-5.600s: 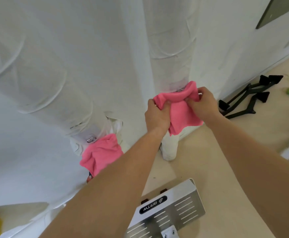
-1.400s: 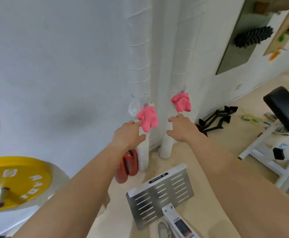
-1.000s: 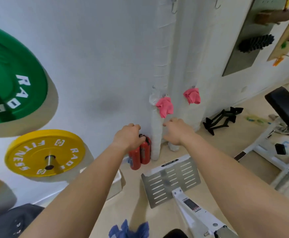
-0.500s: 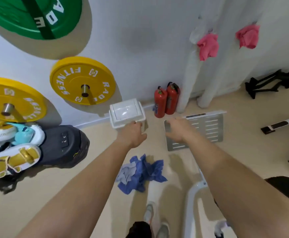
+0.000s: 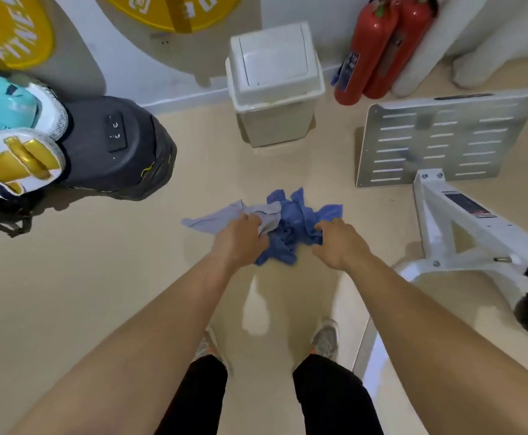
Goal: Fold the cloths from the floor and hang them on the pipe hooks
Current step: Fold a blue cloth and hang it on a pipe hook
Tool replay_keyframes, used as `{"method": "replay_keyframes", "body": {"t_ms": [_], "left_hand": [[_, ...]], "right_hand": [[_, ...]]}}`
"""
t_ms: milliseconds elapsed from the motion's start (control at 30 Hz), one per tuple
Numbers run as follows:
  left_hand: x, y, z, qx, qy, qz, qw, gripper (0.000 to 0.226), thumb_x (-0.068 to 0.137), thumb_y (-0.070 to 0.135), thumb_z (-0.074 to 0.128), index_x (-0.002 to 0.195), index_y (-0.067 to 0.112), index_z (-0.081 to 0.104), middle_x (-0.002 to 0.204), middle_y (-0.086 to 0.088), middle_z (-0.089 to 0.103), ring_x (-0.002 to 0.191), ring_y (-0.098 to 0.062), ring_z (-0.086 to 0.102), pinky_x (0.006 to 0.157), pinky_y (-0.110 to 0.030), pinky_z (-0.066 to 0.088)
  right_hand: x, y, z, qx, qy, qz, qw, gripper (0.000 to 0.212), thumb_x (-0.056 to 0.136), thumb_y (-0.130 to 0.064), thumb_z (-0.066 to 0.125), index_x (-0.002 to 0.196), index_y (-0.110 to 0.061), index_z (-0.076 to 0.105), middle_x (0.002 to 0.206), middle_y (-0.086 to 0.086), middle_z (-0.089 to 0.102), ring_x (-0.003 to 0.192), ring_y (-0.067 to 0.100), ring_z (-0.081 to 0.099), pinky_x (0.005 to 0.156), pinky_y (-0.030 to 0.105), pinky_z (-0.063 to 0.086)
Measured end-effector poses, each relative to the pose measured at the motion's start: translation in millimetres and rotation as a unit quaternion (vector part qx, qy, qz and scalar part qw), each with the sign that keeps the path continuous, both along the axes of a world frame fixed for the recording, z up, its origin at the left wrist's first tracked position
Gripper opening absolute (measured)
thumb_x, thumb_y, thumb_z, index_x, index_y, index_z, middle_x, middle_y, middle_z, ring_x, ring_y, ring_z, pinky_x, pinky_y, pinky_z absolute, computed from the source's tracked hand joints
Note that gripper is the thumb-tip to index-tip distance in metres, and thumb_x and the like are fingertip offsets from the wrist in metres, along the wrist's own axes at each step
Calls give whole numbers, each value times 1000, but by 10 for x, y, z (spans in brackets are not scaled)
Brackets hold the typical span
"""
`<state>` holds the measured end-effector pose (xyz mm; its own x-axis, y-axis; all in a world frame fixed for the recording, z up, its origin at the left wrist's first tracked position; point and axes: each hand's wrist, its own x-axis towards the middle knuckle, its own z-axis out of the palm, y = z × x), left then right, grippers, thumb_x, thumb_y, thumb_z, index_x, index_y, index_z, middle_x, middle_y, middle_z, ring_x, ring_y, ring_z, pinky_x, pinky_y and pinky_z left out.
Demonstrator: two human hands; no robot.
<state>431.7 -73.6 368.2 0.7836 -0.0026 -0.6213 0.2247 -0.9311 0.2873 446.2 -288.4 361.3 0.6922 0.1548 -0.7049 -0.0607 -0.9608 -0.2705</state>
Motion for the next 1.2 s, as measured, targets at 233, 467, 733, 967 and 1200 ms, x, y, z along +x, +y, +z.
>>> {"method": "replay_keyframes", "body": {"t_ms": [233, 467, 733, 967, 1200], "left_hand": [[-306, 798, -2399, -20, -3, 6, 1000, 36, 97, 32, 52, 129, 16, 54, 127, -5, 59, 109, -29, 60, 79, -36, 48], [-151, 804, -4216, -38, -2, -26, 999, 37, 92, 33, 56, 124, 13, 55, 126, -7, 55, 111, -32, 56, 85, -41, 49], [-16, 393, -5355, -33, -97, -126, 987, 37, 90, 23, 59, 127, 20, 55, 123, -5, 51, 108, -27, 53, 78, -41, 51], [93, 476, -5306, 13, -144, -140, 980, 20, 98, 30, 52, 102, 19, 67, 113, -4, 51, 102, -26, 52, 65, -36, 37], [228, 742, -4301, -124, -157, -57, 978, 43, 81, 37, 63, 121, 26, 53, 112, 2, 59, 96, -25, 57, 74, -42, 50]], "right_hand": [[-168, 878, -2280, 17, 12, 45, 999, 50, 97, -33, 55, 144, -19, 43, 139, 11, 45, 122, 33, 49, 95, 45, 48], [-58, 911, -4071, -22, 25, 67, 997, 43, 94, -30, 55, 134, -17, 49, 136, 12, 45, 119, 33, 49, 92, 46, 49], [39, 875, -5356, -39, -29, 59, 997, 53, 93, -42, 59, 140, -22, 45, 135, 10, 50, 119, 34, 53, 90, 45, 50], [212, 882, -5204, 17, -48, 38, 998, 18, 88, -21, 51, 75, -31, 44, 88, 0, 56, 79, 29, 56, 56, 32, 36], [442, 1032, -3788, 234, -101, -18, 967, 23, 91, -12, 57, 71, -23, 53, 58, -11, 52, 57, 4, 50, 56, 25, 37]]}}
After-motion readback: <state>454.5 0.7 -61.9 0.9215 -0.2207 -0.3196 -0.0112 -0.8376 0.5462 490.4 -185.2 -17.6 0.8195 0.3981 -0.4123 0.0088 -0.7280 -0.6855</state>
